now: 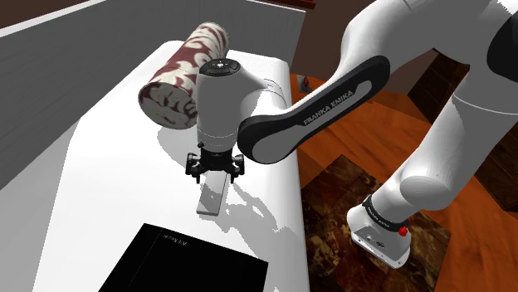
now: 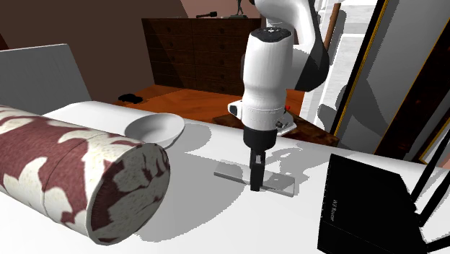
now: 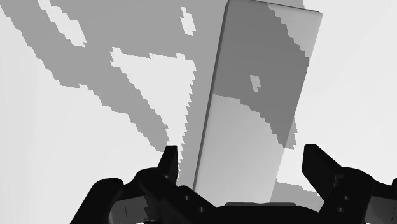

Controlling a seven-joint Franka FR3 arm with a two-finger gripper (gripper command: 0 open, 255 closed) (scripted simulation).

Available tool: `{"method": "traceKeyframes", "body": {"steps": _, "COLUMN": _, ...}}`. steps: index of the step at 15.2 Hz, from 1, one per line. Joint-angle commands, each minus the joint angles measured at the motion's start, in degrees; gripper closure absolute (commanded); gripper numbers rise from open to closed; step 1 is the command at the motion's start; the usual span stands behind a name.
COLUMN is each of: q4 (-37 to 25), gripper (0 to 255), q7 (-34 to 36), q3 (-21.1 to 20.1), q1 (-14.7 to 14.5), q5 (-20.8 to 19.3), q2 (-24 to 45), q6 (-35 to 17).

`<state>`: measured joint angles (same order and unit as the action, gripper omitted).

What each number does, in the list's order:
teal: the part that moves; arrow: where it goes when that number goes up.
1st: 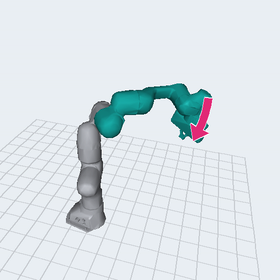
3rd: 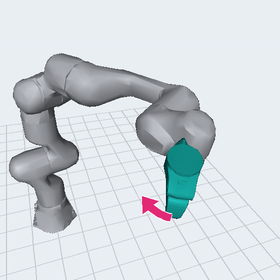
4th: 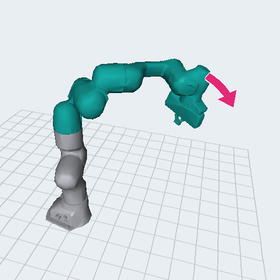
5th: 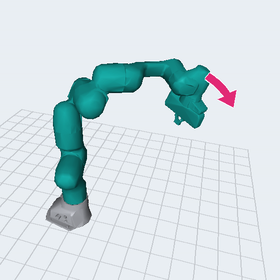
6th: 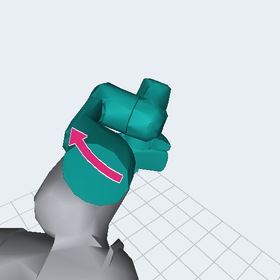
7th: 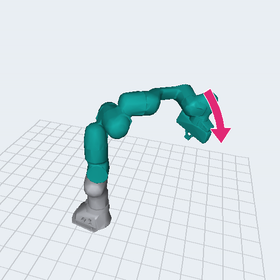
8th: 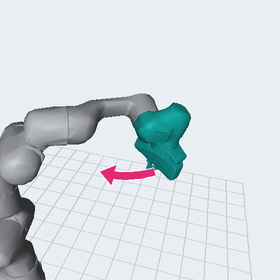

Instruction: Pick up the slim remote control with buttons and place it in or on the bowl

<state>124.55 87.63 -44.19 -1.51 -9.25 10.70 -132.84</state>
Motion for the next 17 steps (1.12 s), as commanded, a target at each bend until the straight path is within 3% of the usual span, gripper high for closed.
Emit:
{"method": "traceKeyframes", "body": {"steps": 1, "q4": 0.0, "gripper": 0, "q7": 0.1, "q3": 0.0, "q1": -0.1, "q5": -0.1, "q2": 0.1, "q6": -0.1}}
{"method": "traceKeyframes", "body": {"steps": 5, "q4": 0.0, "gripper": 0, "q7": 0.1, "q3": 0.0, "q1": 0.0, "q5": -0.1, "q2": 0.1, "q6": -0.1}}
{"method": "traceKeyframes", "body": {"steps": 6, "q4": 0.0, "gripper": 255, "q7": 0.1, "q3": 0.0, "q1": 0.0, "q5": -0.1, "q2": 0.1, "q6": -0.1}}
{"method": "traceKeyframes", "body": {"steps": 17, "q4": -0.4, "gripper": 255, "q7": -0.8, "q3": -0.4, "q1": 0.3, "q5": 1.1, "q2": -1.1, "q6": 1.2}}
